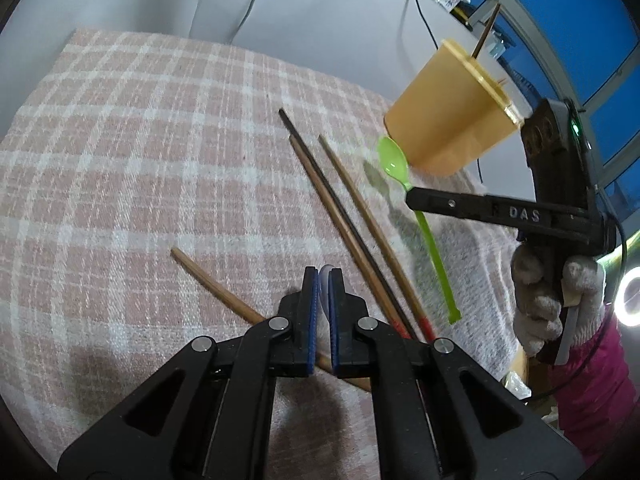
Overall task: Organize utensils
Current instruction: 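Close the right tool on the green spoon while the left tool grasps the clear plastic piece, then carry the green spoon and clear piece with both tools over the yellow container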
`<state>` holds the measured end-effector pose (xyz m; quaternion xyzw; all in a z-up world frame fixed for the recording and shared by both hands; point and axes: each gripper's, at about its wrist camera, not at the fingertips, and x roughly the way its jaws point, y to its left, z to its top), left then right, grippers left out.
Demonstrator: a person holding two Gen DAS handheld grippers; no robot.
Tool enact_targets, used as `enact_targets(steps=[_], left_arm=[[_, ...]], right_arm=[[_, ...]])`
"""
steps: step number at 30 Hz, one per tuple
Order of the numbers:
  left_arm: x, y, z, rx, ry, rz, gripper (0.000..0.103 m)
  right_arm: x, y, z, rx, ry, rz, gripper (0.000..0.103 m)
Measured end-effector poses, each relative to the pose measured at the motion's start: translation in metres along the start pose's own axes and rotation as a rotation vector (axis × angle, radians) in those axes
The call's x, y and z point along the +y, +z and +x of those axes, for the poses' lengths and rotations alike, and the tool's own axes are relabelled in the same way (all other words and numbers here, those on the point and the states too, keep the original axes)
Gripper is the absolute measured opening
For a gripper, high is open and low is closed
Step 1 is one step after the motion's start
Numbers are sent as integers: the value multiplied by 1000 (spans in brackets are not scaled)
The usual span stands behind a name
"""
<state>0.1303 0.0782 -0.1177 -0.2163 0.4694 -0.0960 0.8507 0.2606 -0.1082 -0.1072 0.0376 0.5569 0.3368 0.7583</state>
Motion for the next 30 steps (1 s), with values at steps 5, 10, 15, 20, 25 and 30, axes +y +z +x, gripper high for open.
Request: enact_targets(steps=[5, 10, 15, 20, 25, 30], left_arm=[[2, 13, -9, -35, -12, -3, 1], [1, 19, -18, -55, -16, 4, 1], [-7, 34, -40, -112, -25, 21, 1], [-19, 43, -57, -169, -31, 48, 1], [-35, 55, -69, -218, -63, 59, 1], [-50, 67, -79, -258, -91, 85, 1]], right_arm=[[8, -3, -25, -61, 0, -26, 3], [10, -6, -45, -105, 8, -23, 3], [9, -9, -74, -171, 14, -25, 3], [7, -8, -105, -241, 21, -16, 3], [7, -7, -131, -302, 23, -19, 3], [4, -4, -158, -365, 18, -20, 3]])
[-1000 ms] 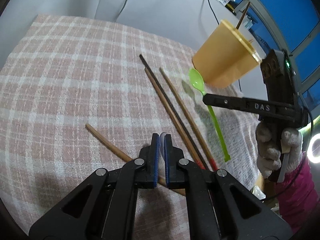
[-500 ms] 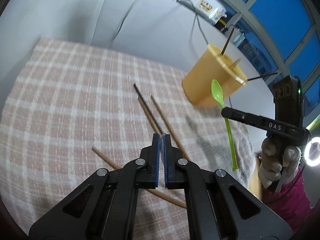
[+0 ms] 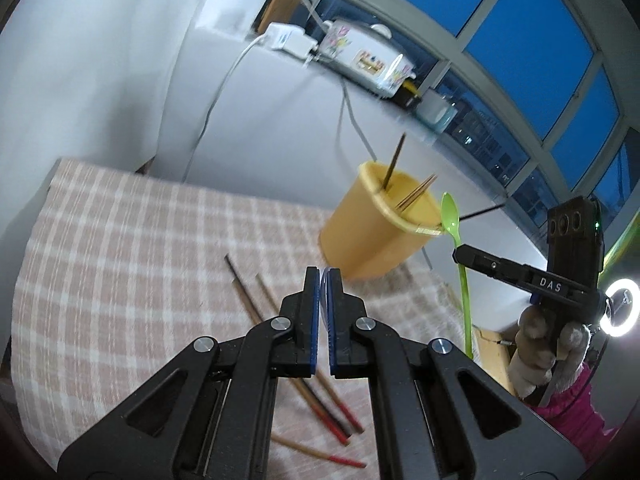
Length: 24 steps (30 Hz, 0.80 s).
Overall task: Organize utensils
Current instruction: 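Carry the green spoon and clear piece with both tools over the yellow container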
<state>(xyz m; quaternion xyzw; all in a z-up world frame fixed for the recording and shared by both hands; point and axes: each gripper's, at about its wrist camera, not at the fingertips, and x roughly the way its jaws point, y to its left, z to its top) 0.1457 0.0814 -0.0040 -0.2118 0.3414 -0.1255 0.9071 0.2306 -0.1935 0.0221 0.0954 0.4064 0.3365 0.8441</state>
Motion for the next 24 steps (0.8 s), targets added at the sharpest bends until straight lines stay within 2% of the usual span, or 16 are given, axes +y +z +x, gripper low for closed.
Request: enact_targets(steps=[15, 24], left_arm=[[-52, 62, 25, -81, -53, 65, 1], [-80, 100, 45, -119, -71, 113, 1]], right_arm=[[-28, 49, -32, -135, -33, 38, 3], [-36, 84, -40, -205, -8, 59, 3]])
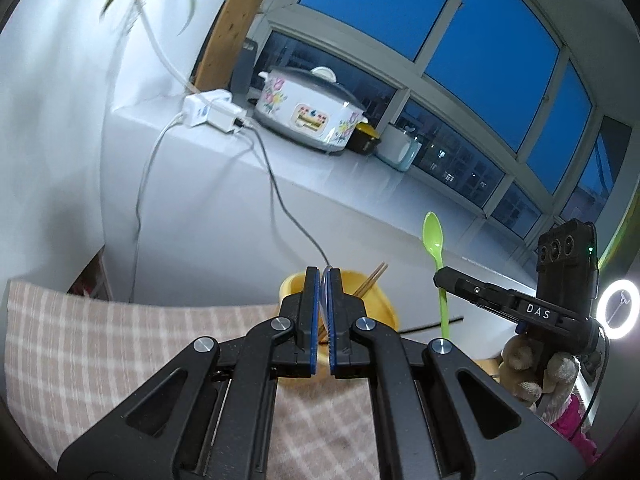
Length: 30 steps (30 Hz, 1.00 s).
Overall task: Organize utensils
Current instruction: 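Carry the green spoon and clear piece with both tools over the yellow container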
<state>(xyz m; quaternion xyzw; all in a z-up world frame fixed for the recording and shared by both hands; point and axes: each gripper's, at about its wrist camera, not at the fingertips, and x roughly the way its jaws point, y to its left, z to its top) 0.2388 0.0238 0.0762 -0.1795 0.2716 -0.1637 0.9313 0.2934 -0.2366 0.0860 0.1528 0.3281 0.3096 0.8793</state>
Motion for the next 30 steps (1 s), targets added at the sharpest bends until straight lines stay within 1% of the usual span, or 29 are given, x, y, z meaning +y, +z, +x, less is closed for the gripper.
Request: enact_targets(steps=[7, 13, 15, 17, 23, 30], left_arm=[[-15, 22, 18, -23, 2, 41, 1], [-21, 35, 36, -32, 29, 72, 1], [-23, 38, 41, -36, 46, 88, 1], [-24, 41, 48, -36, 62, 98, 1], [-26, 41, 68, -24, 101, 132, 1], [-31, 36, 83, -14, 132, 171, 1]], right_arm=[[-9, 23, 10, -31, 16, 30, 3], [-25, 43, 17, -72, -24, 41, 3], [-30, 47, 21, -88, -51, 33, 3], [-36, 49, 26, -95, -77, 29, 3], [-59, 52, 41, -99, -94, 68, 3], [-68, 46, 57, -113, -127, 36, 3]])
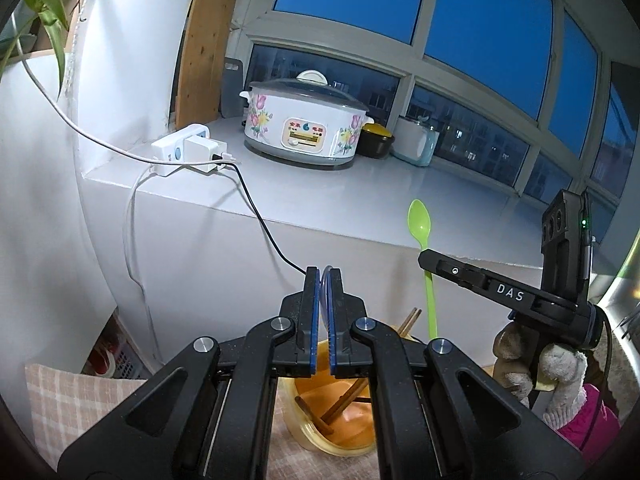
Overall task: Organize utensils
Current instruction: 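Carry the green spoon and clear piece with both tools over the yellow container, then open the right tool to drop the green spoon while the left tool releases its piece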
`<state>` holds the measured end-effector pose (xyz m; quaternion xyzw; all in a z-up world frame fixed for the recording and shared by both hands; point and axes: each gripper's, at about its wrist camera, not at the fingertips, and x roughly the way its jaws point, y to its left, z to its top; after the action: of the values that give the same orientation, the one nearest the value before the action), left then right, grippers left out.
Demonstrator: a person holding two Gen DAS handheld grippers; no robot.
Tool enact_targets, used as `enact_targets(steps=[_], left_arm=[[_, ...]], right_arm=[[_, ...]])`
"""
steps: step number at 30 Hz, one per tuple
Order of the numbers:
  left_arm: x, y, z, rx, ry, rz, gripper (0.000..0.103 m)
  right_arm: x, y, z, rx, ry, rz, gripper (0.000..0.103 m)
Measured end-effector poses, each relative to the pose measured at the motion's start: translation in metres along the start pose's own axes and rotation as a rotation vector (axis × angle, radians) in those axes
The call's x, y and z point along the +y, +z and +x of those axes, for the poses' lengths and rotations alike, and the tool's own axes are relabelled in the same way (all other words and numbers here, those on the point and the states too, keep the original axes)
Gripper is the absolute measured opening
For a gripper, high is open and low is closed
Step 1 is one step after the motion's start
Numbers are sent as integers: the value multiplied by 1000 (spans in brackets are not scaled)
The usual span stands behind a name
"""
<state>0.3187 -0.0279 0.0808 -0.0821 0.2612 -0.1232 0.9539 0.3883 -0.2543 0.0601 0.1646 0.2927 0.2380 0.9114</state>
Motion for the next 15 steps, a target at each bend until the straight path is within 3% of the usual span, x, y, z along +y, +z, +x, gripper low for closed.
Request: enact_targets(steps=[15], left_arm=[[-4, -12, 11, 37, -16, 6, 1]], right_arm=[[-6, -29, 15, 25, 23, -12, 4]])
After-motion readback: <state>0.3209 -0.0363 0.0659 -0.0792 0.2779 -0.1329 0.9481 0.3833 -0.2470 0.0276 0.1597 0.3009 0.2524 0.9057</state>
